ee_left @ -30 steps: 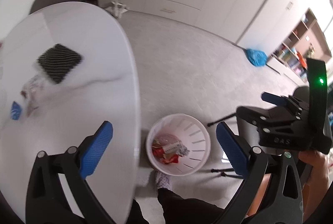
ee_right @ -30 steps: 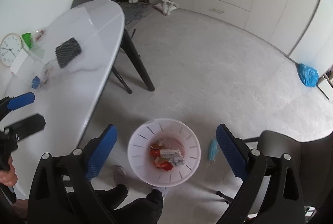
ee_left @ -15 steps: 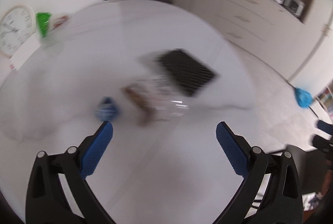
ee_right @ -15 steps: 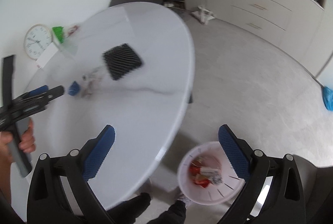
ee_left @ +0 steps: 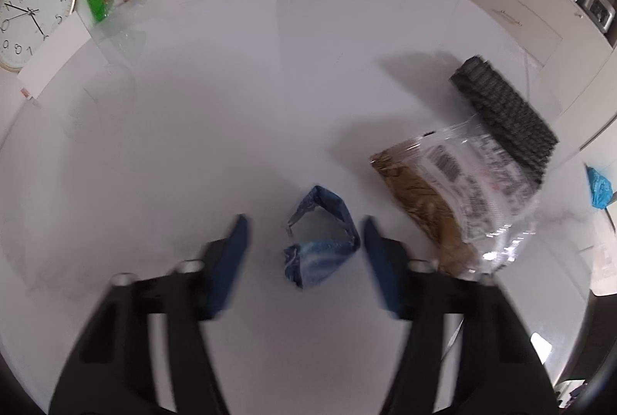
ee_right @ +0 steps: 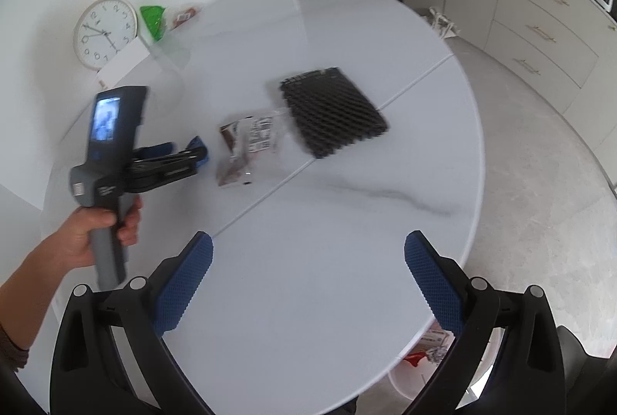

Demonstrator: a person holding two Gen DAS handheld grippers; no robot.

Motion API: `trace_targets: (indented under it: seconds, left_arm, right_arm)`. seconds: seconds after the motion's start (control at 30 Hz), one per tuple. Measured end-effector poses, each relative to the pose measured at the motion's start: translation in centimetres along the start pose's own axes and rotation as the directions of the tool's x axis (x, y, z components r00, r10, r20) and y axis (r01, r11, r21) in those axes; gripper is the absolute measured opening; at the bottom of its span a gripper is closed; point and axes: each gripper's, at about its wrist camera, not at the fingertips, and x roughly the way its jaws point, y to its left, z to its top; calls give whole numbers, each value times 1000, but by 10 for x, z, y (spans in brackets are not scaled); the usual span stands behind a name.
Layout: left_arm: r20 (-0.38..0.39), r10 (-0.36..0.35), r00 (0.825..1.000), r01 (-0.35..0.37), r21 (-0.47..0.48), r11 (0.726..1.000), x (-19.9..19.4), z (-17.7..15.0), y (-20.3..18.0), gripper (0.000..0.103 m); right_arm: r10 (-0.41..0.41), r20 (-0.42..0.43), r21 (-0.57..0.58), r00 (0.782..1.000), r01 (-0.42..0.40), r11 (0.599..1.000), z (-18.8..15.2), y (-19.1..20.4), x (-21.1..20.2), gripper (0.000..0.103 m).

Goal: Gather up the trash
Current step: 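Grasp the blue crumpled wrapper with the left tool while the right tool grasps the clear snack bag, then carry the blue wrapper and snack bag to the wastebasket and open both tools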

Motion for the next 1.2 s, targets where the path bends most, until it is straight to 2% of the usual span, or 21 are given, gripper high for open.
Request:
trace_targets:
  seconds: [0.03, 0.13, 0.23, 0.37, 0.47, 0.53, 0.63, 0.77, 0.83, 0.9, 1.0, 1.2]
  left_arm:
    - [-6, 0, 1000, 0, 0, 1000, 4, 0, 1, 36]
    - [7, -9, 1000, 9, -21, 1000, 5, 2, 4, 31]
    - [17, -15, 1000, 15, -36, 999, 1, 2, 7, 31]
    - [47, -18, 999, 21, -78, 997, -30, -9, 17, 31]
    - [84, 23, 996, -14, -110, 994, -57, -20, 28, 31]
    - [94, 38, 995, -25, -133, 991, -74, -29, 34, 31]
    - [96, 23, 995, -8, -163, 987, -91, -37, 43, 31]
    - [102, 42, 994, -26, -151, 988, -102, -47, 50, 31]
    - [91, 31, 995, -16, -157, 987, -106, -53, 52, 31]
    - [90, 24, 996, -9, -163, 987, -111, -57, 55, 31]
    - [97, 26, 995, -11, -155, 988, -118, -62, 54, 31]
    - [117, 1, 993, 14, -124, 992, -134, -64, 50, 31]
  right_arm:
    - [4, -4, -6, 1000, -4, 1000, 2, 3, 4, 99]
    - [13, -10, -29, 1000, -13, 1000, 8, 17, 15, 99]
    - [31, -22, -51, 999, -32, 998, 17, 29, 30, 99]
    - [35, -42, -79, 998, -38, 996, 34, 46, 62, 99]
    - [27, -64, -86, 998, -32, 996, 48, 56, 92, 99]
    - [-8, -72, -89, 997, 2, 996, 57, 63, 113, 98]
    - [-33, -90, -86, 995, 25, 996, 66, 69, 136, 94]
    - [-75, -126, -111, 989, 62, 992, 75, 79, 164, 87]
    - [-104, -147, -118, 984, 87, 989, 76, 83, 175, 78]
    - [-102, -164, -113, 981, 84, 990, 76, 85, 181, 65]
    - [-62, -168, -76, 984, 50, 996, 74, 83, 181, 55]
    - [33, -140, -43, 990, -40, 998, 65, 79, 150, 53]
